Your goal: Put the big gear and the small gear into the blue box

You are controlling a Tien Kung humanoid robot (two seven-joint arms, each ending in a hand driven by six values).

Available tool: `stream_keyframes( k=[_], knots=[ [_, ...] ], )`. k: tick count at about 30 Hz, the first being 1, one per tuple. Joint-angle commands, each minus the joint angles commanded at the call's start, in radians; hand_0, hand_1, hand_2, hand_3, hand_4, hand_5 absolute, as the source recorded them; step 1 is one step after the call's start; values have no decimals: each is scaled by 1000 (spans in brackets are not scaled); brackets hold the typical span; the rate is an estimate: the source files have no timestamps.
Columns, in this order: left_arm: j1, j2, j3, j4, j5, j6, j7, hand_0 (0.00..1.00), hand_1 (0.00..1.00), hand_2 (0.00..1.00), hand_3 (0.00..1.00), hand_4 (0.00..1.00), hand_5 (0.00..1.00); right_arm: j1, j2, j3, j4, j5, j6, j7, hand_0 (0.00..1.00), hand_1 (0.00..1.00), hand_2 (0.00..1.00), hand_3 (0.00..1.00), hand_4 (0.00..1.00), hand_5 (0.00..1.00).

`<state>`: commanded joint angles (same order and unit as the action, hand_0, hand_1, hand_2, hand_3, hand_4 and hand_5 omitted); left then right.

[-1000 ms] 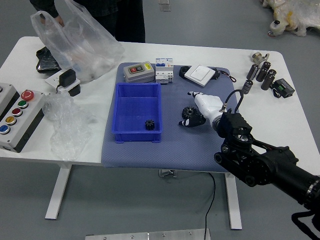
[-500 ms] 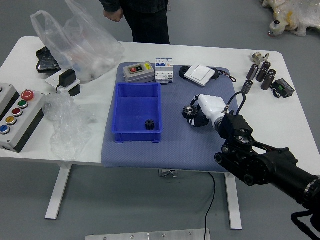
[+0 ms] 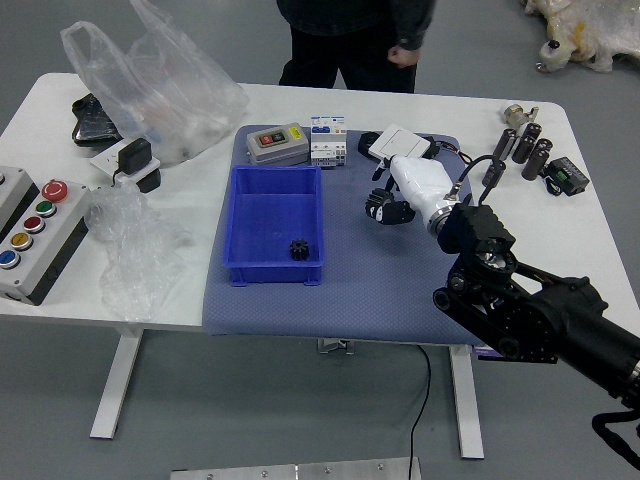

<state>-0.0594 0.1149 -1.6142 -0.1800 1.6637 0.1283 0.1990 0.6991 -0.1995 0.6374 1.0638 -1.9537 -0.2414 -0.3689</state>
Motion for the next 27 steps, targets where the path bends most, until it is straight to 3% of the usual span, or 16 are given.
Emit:
stream_keyframes(
  k=[9,15,23,24,27],
  knots=[
    [1,-1,-1,0,1,0,1,619,460,499,657,693,274,11,7,-15,3,-7,-9,3,299,503,402,498,379,2],
    [3,-1,-4,0,5,0,3,619,460,499,657,693,274,35,16,-49,43,-20,-5,-5,299,503,403,498,382,2],
    [4,-1,-6,0,9,-1,4,619,460,499,657,693,274,90,55,-147,109,-22,-6,-9,300,504,404,499,386,2],
    [4,0,-6,0,10,-1,4,619,460,499,656,693,274,96,62,-166,111,-15,-13,-2,321,518,467,504,437,2],
    [3,1,-6,0,10,-1,4,619,460,499,656,693,274,107,78,-212,106,10,-32,24,321,518,467,504,437,2]
  ],
)
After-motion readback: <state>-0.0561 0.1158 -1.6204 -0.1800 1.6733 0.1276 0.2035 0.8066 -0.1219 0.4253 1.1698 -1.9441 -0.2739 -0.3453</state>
